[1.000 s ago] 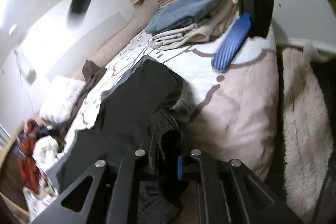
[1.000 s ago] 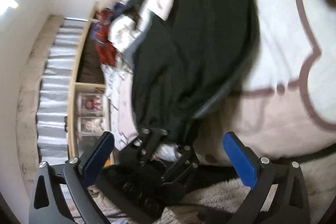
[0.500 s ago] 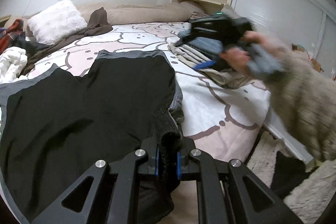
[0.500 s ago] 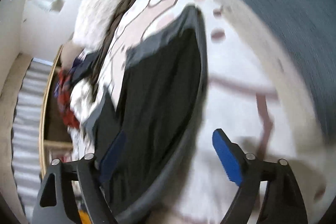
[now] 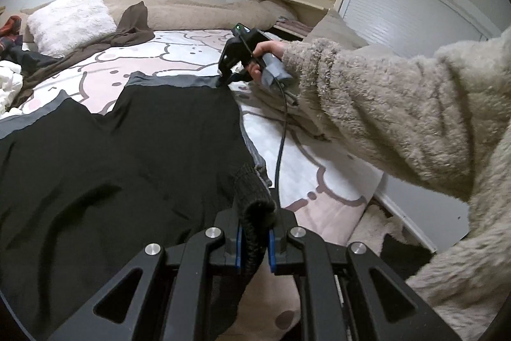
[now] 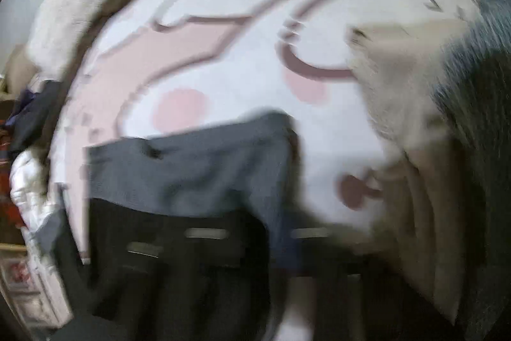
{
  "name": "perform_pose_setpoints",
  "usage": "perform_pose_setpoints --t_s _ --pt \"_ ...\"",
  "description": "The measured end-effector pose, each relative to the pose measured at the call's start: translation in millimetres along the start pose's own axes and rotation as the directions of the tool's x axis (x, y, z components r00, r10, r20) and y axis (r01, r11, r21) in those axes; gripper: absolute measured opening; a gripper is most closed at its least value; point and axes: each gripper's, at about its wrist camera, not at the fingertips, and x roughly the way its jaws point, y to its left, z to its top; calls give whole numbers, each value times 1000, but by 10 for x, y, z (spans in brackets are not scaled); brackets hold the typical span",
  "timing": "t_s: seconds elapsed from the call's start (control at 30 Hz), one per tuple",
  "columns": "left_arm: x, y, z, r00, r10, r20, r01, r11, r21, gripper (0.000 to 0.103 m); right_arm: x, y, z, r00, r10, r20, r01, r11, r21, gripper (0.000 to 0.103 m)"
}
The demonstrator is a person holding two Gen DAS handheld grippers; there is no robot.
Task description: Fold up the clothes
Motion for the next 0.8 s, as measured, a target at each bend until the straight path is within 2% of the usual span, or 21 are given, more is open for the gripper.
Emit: perform_pose_setpoints --t_s 0.07,0.17,0.23,0.37,0.43,0.53,0.67,0.8 --pt "-109 43 17 1000 13 26 -13 999 -30 11 -155 77 33 997 72 26 -72 997 9 4" --pt "-283 120 28 997 40 67 -35 996 -77 11 -463 429 88 985 156 69 -153 987 -52 4" --pt "-437 154 21 993 62 96 -52 993 -101 11 -632 773 96 973 216 85 -208 973 -96 4" --pt "-762 184 -33 981 122 149 -103 986 -129 11 -856 1638 74 951 293 95 -265 936 -233 4" --pt "-903 206 -90 973 159 165 -137 981 -138 11 -877 2057 24 947 308 89 -271 918 -291 4" --pt "-1042 286 -220 963 216 161 -189 968 -165 11 -730 2647 -125 952 301 56 -264 899 -349 4" --pt "-1166 445 -456 951 282 125 -251 944 -215 11 -301 3346 -447 965 260 -24 -246 877 -412 4" --pt "-1248 642 -649 946 310 97 -273 920 -280 11 178 3956 -897 970 217 -111 -243 844 -478 4"
